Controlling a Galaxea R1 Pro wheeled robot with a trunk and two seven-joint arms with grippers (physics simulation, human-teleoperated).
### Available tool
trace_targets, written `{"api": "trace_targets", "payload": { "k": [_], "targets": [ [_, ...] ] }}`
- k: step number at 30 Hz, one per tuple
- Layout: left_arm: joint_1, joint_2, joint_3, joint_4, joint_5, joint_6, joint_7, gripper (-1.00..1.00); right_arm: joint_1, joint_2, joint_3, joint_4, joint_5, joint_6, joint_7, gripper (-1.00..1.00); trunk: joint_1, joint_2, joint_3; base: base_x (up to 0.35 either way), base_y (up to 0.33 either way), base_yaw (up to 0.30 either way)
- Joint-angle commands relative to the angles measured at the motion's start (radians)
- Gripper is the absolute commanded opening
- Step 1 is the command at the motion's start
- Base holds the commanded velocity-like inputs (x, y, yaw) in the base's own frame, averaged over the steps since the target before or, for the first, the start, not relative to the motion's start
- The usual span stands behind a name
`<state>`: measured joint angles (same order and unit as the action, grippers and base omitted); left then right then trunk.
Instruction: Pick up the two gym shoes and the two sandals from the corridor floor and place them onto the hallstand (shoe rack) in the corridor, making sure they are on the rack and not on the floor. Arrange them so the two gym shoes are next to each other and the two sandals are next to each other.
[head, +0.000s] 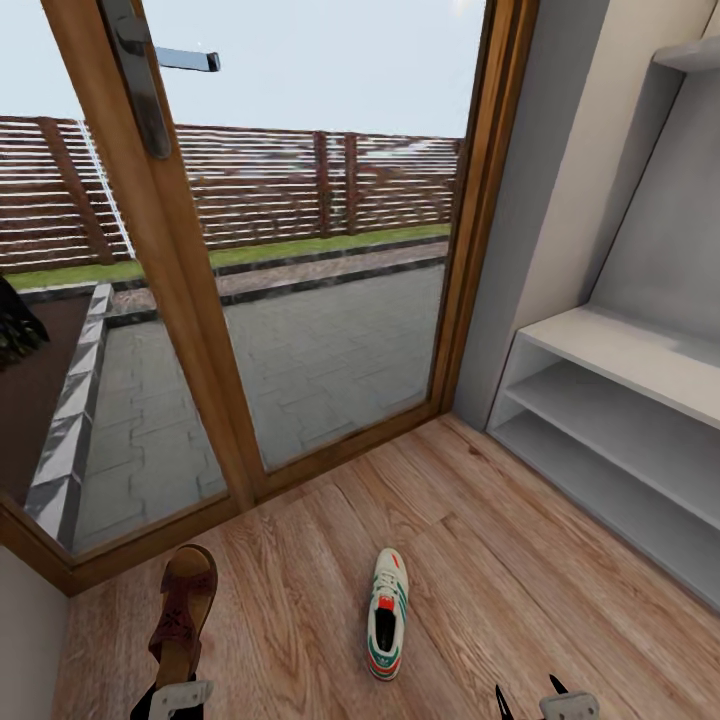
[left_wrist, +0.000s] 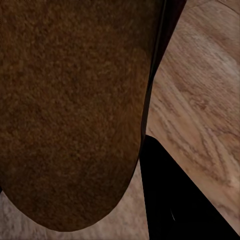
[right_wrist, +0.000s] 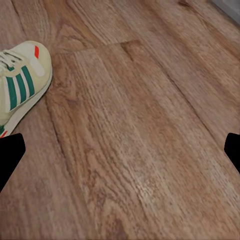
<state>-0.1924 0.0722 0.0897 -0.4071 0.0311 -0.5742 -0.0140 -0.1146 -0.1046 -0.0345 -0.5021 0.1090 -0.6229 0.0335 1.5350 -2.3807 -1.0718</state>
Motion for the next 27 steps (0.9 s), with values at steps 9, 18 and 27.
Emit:
{"api": "trace_targets", "payload": {
  "k": [9,18,27],
  "targets": [
    [-0.001,0.000,0.001,0.001,-0.001,-0.001,-0.001,-1.00,0.000,0.000,-0.004,0.001,0.006,-0.003,0.003,1.00,0.000,0.000,-0.001,0.021,0.002,0.000],
    [0.000,0.000,0.001,0.001,-0.001,-0.002,-0.001,-1.00,0.000,0.000,-0.004,0.001,0.006,-0.003,0.004,1.00,0.000,0.000,-0.001,0.096,0.000,0.000],
    [0.000,0.000,0.001,0.001,-0.001,-0.003,-0.001,-1.00,0.000,0.001,-0.004,0.000,0.005,-0.003,0.003,1.00,0.000,0.000,-0.001,0.007,0.000,0.000]
  ]
}}
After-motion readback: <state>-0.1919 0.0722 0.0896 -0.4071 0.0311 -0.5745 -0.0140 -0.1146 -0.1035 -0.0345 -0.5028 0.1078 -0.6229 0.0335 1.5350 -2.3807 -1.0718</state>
